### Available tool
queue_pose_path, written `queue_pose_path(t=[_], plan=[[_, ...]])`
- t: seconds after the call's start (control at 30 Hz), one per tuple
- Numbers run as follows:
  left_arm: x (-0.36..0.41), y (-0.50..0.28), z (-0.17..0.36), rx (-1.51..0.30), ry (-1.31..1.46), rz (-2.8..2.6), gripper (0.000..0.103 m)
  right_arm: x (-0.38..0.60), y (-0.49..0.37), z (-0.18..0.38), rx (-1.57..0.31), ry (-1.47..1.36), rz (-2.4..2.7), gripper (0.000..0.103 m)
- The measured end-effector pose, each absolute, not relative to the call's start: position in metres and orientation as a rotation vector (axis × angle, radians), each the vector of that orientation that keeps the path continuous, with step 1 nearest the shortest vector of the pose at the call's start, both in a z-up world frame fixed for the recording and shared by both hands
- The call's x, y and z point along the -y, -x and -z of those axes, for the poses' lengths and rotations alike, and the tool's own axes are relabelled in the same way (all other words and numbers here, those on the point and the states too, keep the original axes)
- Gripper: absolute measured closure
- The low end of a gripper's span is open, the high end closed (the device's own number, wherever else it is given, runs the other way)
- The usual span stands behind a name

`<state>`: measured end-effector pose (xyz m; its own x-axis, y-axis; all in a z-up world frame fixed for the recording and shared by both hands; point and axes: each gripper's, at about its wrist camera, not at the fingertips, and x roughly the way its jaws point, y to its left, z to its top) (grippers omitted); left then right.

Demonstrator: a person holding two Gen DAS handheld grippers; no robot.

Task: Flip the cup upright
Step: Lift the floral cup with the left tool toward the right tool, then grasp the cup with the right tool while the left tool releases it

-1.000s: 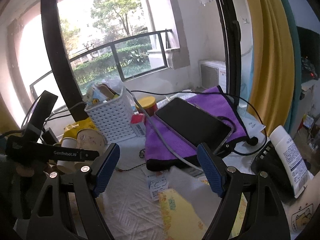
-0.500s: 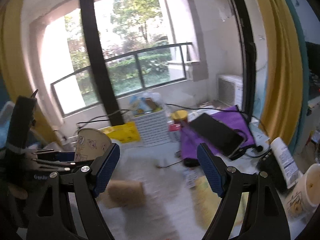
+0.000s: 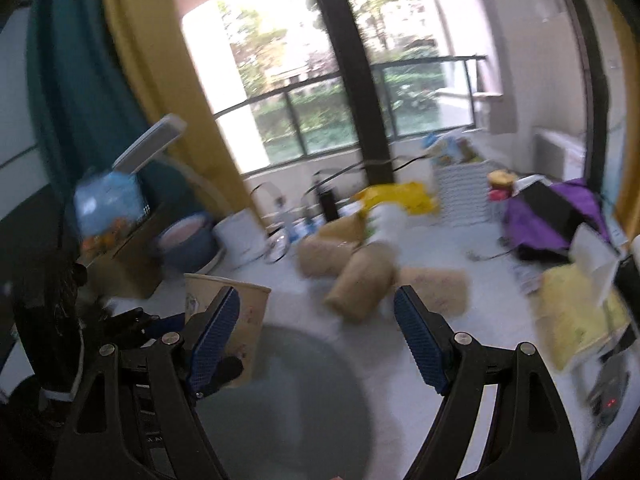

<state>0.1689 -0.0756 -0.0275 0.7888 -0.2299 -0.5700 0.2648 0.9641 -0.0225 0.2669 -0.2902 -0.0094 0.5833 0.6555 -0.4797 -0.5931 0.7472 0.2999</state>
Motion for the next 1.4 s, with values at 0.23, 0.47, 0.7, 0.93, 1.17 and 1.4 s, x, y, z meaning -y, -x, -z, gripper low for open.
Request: queue_pose_path(t=[0.23,0.47,0.7,0.93,1.17,1.4], plan=[[0.044,-0.113,0.039,-0.538,0.003,0.213,0.036,0.253,-0.217,0.006,-0.600,-0.063,-0.808,0.021],[0.025,-0.066,0.043,-0.447,-0.012,0.167,0.036,0.224,-0.177,0.008,-0.635,-0.035,-0.936,0.021],[0.020,-0.036,0.050,-0.365,-0.027,0.171,0.036,0.194,-0.157,0.019,-0.711,-0.019,-1.035,0.021],[0.022,-0.019,0.055,-0.327,-0.047,0.162,0.036,0.185,-0.157,0.028,-0.777,-0.056,-1.110,0.021],[0.040,-0.016,0.057,-0.319,-0.104,0.192,0.036,0.187,-0.159,0.035,-0.812,-0.076,-1.140,0.021],[0.052,-0.015,0.059,-0.314,-0.137,0.232,0.036,0.196,-0.170,0.035,-0.816,-0.128,-1.118,0.021]])
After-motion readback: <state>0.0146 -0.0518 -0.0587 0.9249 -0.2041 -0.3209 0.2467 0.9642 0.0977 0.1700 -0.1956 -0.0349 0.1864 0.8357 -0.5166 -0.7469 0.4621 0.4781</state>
